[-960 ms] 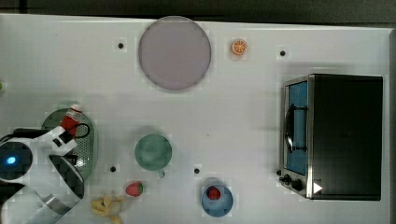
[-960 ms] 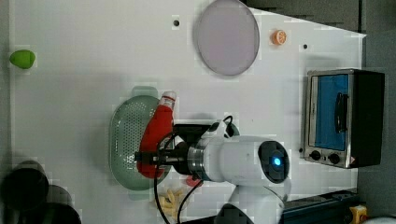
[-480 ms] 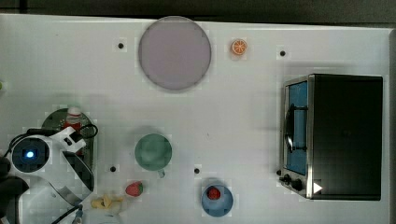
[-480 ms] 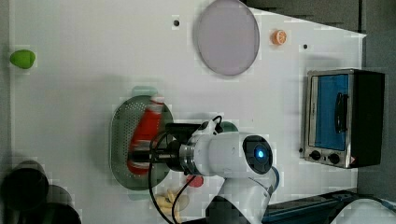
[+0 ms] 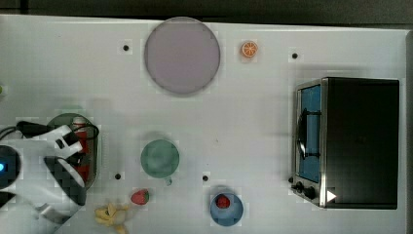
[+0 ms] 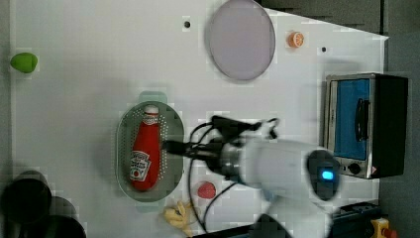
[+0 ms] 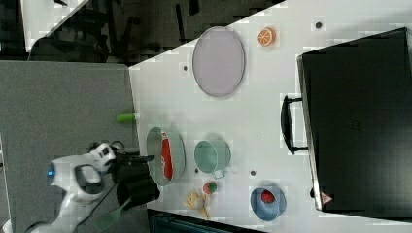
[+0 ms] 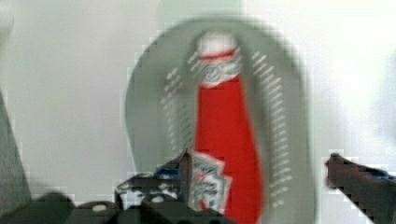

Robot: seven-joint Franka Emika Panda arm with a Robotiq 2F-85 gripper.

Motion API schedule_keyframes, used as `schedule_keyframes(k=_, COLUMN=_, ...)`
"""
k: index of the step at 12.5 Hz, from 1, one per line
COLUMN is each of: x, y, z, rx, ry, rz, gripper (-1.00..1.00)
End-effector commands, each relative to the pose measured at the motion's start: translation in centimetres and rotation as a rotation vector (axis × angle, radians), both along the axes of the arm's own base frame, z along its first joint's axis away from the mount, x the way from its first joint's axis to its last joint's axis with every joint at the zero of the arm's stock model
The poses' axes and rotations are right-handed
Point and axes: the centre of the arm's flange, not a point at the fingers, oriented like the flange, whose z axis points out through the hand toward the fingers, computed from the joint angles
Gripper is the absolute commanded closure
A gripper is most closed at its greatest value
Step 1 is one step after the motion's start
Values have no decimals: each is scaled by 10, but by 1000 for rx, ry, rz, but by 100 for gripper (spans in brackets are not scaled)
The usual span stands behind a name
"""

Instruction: Pick Ketchup from the table and place it in strainer.

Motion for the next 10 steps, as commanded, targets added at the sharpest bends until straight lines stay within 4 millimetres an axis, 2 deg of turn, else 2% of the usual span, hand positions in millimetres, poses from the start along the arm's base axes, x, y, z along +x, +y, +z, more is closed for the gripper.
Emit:
schedule_keyframes(k=1, x=52, y=-51, z=90, rx=-4, ry=-26, rz=-228, gripper=-100)
schedule_keyframes(k=3, x=72, y=-86, z=137, rx=1, ry=39, rz=-329, gripper=-100)
schedule_keyframes(k=5, x=93, y=-135, z=186, rx=4, ry=79, rz=-433, gripper=-100)
schedule_keyframes(k=7, x=110, y=-197, z=229, rx=-13, ry=97, rz=-535, gripper=-100)
schedule_keyframes(k=10, x=117, y=-288, z=281, rx=-24, ry=108, rz=-631, gripper=-100)
